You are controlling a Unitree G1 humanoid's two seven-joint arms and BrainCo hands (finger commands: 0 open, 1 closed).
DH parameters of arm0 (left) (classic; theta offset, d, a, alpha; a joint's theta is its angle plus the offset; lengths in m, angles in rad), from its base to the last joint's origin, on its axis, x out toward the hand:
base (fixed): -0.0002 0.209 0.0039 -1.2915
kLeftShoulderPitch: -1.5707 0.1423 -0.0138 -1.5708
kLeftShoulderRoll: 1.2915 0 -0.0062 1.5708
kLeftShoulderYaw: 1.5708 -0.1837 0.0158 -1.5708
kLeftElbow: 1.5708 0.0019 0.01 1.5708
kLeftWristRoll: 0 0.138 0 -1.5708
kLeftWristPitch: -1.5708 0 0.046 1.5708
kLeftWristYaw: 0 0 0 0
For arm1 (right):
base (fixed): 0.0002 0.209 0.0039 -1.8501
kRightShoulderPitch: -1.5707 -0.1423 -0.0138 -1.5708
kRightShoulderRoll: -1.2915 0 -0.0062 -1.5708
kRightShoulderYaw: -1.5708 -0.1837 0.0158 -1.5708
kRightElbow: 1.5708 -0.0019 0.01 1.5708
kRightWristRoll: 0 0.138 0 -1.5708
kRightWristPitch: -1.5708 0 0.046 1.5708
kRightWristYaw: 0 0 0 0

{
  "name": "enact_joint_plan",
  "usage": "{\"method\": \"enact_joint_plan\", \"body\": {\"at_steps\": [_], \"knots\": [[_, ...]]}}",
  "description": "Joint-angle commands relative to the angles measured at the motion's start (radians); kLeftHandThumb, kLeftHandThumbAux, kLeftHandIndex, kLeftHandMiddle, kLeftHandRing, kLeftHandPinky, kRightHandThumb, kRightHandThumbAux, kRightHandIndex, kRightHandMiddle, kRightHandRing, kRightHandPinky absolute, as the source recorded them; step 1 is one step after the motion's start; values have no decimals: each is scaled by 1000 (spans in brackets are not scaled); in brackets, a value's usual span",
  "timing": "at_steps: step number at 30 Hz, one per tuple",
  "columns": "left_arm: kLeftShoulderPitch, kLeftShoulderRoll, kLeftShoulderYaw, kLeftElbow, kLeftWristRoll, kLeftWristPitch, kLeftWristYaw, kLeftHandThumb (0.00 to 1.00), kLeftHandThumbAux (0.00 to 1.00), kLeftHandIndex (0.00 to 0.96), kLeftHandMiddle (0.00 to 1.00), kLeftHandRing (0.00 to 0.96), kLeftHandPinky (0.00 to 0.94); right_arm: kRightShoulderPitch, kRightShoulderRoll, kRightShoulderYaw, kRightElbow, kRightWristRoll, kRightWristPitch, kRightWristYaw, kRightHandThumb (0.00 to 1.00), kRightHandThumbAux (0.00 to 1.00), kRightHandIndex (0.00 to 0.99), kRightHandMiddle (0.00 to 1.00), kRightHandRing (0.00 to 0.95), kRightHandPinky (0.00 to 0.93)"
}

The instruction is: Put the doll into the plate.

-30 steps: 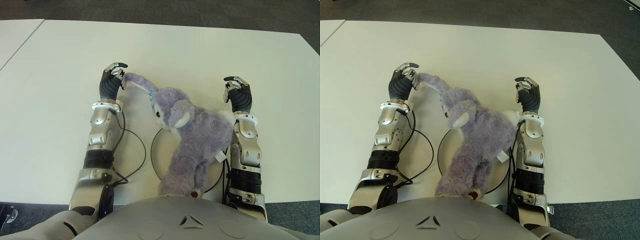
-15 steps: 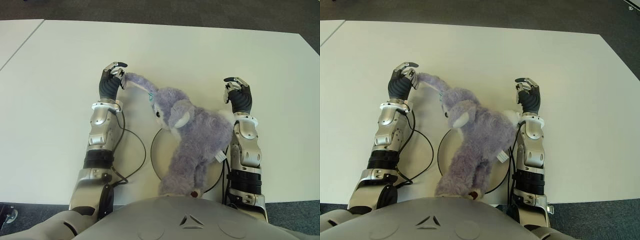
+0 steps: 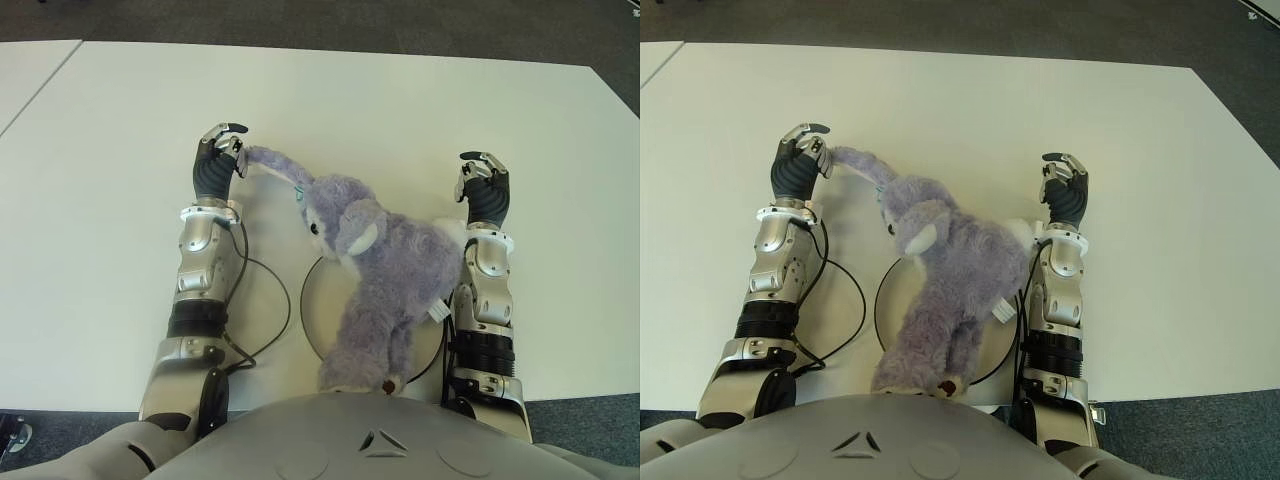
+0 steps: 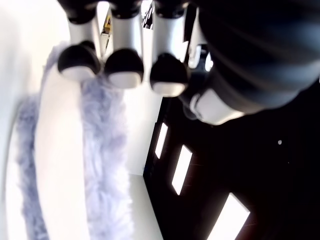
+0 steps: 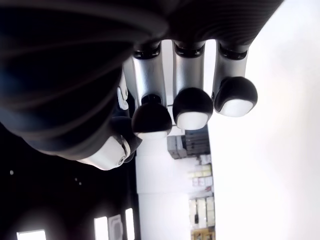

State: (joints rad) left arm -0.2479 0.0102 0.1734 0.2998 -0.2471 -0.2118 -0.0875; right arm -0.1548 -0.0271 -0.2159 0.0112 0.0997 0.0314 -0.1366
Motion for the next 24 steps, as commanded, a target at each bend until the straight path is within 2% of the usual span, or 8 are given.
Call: {"method": "enact_joint_plan", "body": {"at_steps": [1, 12, 24], "knots": [[59, -54, 1, 58, -4, -15, 14, 711, 705, 441, 882, 884, 858, 13, 11, 7, 65, 19, -28, 35, 714, 714, 441, 880, 877, 885], [52, -56, 10, 85, -1, -41, 20, 710, 706, 441, 883, 885, 858, -6, -14, 8, 176, 20, -87, 98, 713, 714, 441, 877, 875, 880], [43, -55, 21, 109, 2, -55, 34, 710, 706, 441, 885, 886, 856, -31, -14, -18, 273, 77, -135, 157, 714, 713, 441, 879, 874, 880]]}}
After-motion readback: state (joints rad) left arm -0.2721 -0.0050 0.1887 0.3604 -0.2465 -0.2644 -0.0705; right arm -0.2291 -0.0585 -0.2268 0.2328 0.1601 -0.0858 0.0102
